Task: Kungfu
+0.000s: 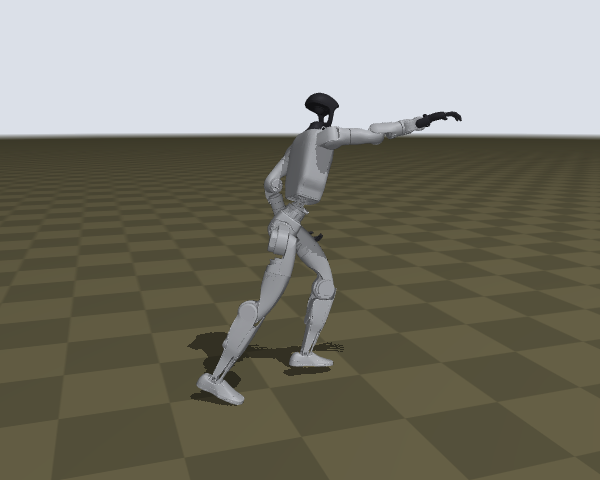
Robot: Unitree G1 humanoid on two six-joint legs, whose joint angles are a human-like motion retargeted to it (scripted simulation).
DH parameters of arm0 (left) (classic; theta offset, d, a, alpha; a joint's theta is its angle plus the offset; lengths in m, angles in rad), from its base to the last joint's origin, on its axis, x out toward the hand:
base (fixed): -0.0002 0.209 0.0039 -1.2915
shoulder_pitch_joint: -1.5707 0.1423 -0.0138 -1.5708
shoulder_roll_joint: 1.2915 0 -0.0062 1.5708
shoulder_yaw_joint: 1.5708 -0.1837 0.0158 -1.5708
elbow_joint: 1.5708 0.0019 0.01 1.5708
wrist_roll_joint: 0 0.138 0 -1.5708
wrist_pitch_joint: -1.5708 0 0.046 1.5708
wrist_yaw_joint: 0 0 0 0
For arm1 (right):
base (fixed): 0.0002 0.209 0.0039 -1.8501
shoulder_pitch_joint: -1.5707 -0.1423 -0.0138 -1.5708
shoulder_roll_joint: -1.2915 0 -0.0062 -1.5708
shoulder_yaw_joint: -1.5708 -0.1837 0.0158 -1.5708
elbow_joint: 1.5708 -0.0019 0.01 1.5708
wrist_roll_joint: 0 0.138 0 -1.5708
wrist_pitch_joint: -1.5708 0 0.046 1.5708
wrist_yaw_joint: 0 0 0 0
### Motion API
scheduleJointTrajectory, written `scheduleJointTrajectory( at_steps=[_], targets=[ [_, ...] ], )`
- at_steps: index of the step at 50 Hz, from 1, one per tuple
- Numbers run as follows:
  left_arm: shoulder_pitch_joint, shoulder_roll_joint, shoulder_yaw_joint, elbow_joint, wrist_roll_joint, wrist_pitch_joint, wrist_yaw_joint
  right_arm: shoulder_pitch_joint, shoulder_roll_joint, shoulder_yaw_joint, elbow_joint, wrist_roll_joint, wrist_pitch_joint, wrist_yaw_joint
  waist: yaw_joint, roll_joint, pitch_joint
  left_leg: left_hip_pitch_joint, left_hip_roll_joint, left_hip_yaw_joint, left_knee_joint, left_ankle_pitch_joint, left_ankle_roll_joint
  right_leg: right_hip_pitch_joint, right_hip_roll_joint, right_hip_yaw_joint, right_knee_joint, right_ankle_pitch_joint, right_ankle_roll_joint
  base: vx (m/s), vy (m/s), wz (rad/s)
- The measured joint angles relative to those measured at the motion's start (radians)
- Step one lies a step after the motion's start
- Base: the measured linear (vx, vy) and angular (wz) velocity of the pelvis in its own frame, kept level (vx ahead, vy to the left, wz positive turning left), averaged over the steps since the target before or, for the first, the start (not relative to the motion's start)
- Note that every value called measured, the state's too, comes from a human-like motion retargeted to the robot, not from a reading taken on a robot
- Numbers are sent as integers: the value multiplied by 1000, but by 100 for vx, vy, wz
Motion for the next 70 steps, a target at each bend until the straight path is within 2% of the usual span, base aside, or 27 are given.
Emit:
scheduleJointTrajectory(
  at_steps=[2, 3, 5, 8, 13, 17, 20, 22, 25, 27, 29, 32, 35, 38, 43, 47, 50, 53, 55, 57, 58, 60, 62, 63, 65, 68, 70],
  targets=[
    [0, -41, -18, -39, 108, -69, -8, -65, 14, -11, 66, -17, 9, 72, 56, -19, 40, -28, 27, 5, 36, -7, 23, -2, -14, -43, 6, -88, 0, -19, -27, -36],
    [-3, -29, -24, -61, 152, -84, -33, -80, 3, 7, 45, 28, -46, 79, 63, -20, 57, -36, 26, 4, 47, -6, 40, 4, -13, -60, 8, -115, 0, -9, -31, 30],
    [-14, 16, -48, -98, 235, -106, -83, -71, -7, 2, -15, 69, -154, -7, 63, 0, 82, -51, 22, -10, 72, 6, 65, 18, 23, -48, 17, -149, 0, 1, -29, 77],
    [-10, 94, -52, -150, 345, -148, -103, -20, 14, -18, -45, 16, -299, -192, 23, 36, 61, -77, 40, -28, 90, 41, 81, 14, 82, -18, 32, -151, 0, 8, -16, 53],
    [5, 118, -36, -189, 383, -169, -98, 11, 32, -24, -24, 57, -261, -196, -6, 68, 39, -63, 134, 114, 74, 84, 148, -3, 97, -31, 21, -76, 0, 5, -2, 7],
    [-24, 134, 15, -180, 351, -129, -123, 59, 21, -37, -51, 113, -279, -258, -14, 66, 38, -8, 113, 115, 8, 44, 111, -5, 85, -53, 15, 44, 0, 16, 0, 5],
    [-115, 170, 80, -159, 327, -92, -37, 125, 41, -61, -83, 174, -312, -328, -38, 85, 26, 48, 72, 90, -56, 23, 74, -1, 69, -66, 29, 208, 0, 29, 16, 16],
    [-219, 226, 107, -120, 336, -104, 74, 181, 71, -76, -112, 232, -384, -309, -59, 115, 12, 105, 42, 68, -116, 17, 61, 3, 53, -76, 64, 350, 0, 39, 27, 36],
    [-437, 334, 97, 18, 471, -190, 209, 273, 124, -91, -177, 389, -529, -242, -100, 164, 11, 260, -55, 52, -262, 28, 60, -3, 3, -12, 200, 528, 0, 50, 45, 91],
    [-646, 393, 27, 196, 616, -259, 311, 325, 171, -93, -248, 543, -629, -191, -128, 214, 12, 343, -70, -3, -347, 54, 37, -75, 68, 68, 354, 487, 0, 43, 9, 73],
    [-862, 421, -73, 378, 680, -305, 408, 364, 227, -79, -343, 705, -714, -168, -144, 269, 6, 394, -33, -67, -377, 61, 1, -167, 204, 132, 483, 341, 0, 43, -29, 39],
    [-1156, 359, -188, 600, 685, -385, 453, 435, 303, -51, -548, 895, -771, -164, -169, 312, 7, 511, -33, -116, -436, 65, -19, -278, 346, 220, 595, 185, 0, 56, -13, 62],
    [-1381, 214, -171, 701, 782, -471, 485, 484, 363, 38, -822, 1102, -769, -93, -204, 371, -3, 666, -100, -112, -575, 88, 32, -406, 284, 240, 591, 132, 0, 49, 50, 54],
    [-1559, 97, -170, 621, 829, -586, 540, 452, 382, 144, -1085, 1252, -761, -7, -250, 420, 37, 805, -164, -130, -681, 101, 65, -541, 259, 259, 541, 109, -78, 49, 29, 77],
    [-1826, 54, -269, 384, 705, -670, 557, 337, 377, 246, -1328, 1235, -720, 92, -300, 458, 95, 991, -215, -170, -761, 76, 76, -697, 240, 277, 334, 226, -193, 56, 0, 64],
    [-1935, 26, -293, 247, 779, -686, 635, 273, 347, 204, -1354, 1237, -707, 156, -360, 496, 93, 1097, -217, -239, -785, 63, 64, -789, 194, 294, 179, 283, -256, 80, -24, 93],
    [-1939, 42, -307, 179, 851, -699, 730, 274, 349, 203, -1356, 1229, -704, 146, -400, 540, 68, 1155, -178, -269, -777, 75, 24, -813, 164, 280, 95, 264, -361, 102, -39, 88],
    [-1864, 46, -297, 182, 898, -721, 856, 318, 365, 196, -1351, 1208, -716, 138, -442, 585, 26, 1207, -135, -276, -757, 142, -54, -775, 150, 226, 63, 248, -433, 103, -45, 76],
    [-1783, 48, -289, 231, 914, -728, 897, 376, 379, 195, -1334, 1178, -696, 121, -465, 589, 4, 1259, -123, -260, -730, 236, -144, -692, 148, 186, 78, 281, -422, 109, -49, 54],
    [-1674, 64, -283, 324, 935, -704, 849, 472, 425, 206, -1302, 1159, -681, 97, -483, 565, -39, 1282, -148, -183, -677, 413, -268, -611, 98, 66, 112, 345, -473, 118, -38, 33],
    [-1614, 72, -265, 378, 956, -690, 791, 534, 450, 205, -1282, 1152, -683, 100, -483, 527, -101, 1235, -233, -73, -637, 530, -274, -652, 24, 153, 146, 309, -430, 104, -3, 74],
    [-1489, 32, -181, 538, 1115, -670, 648, 730, 491, 123, -1245, 1132, -702, 169, -517, 485, -188, 1081, -249, 69, -384, 706, -276, -772, -21, 357, 261, 238, -346, 89, -7, 93],
    [-1392, 65, -153, 728, 1249, -620, 565, 875, 559, 145, -1139, 1084, -720, 183, -485, 455, -71, 965, -112, 179, 95, 755, -276, -660, 2, 286, 353, 153, -366, 62, -33, -131],
    [-1348, 89, -130, 817, 1321, -576, 506, 935, 582, 163, -1063, 1052, -715, 177, -454, 428, -28, 902, -144, 160, 208, 755, -276, -585, -2, 245, 360, 117, -386, 65, -55, -182],
    [-1215, 144, -87, 972, 1499, -491, 423, 1098, 626, 138, -889, 956, -672, 208, -432, 354, -10, 740, -211, 126, 337, 694, -276, -463, 12, 300, 297, 92, -419, 77, -70, -128],
    [-923, 222, -105, 1098, 1750, -420, 458, 1394, 656, -42, -601, 740, -571, 243, -335, 374, -54, 375, -122, 49, 510, 494, -245, -382, 115, 280, 191, 121, -441, 95, -56, -138],
    [-730, 227, -10, 1129, 1928, -331, 580, 1534, 629, -165, -450, 628, -527, 256, -289, 402, -39, 187, 20, 85, 464, 428, -115, -327, 176, 243, 149, 118, -463, 59, -21, -132]
  ],
)
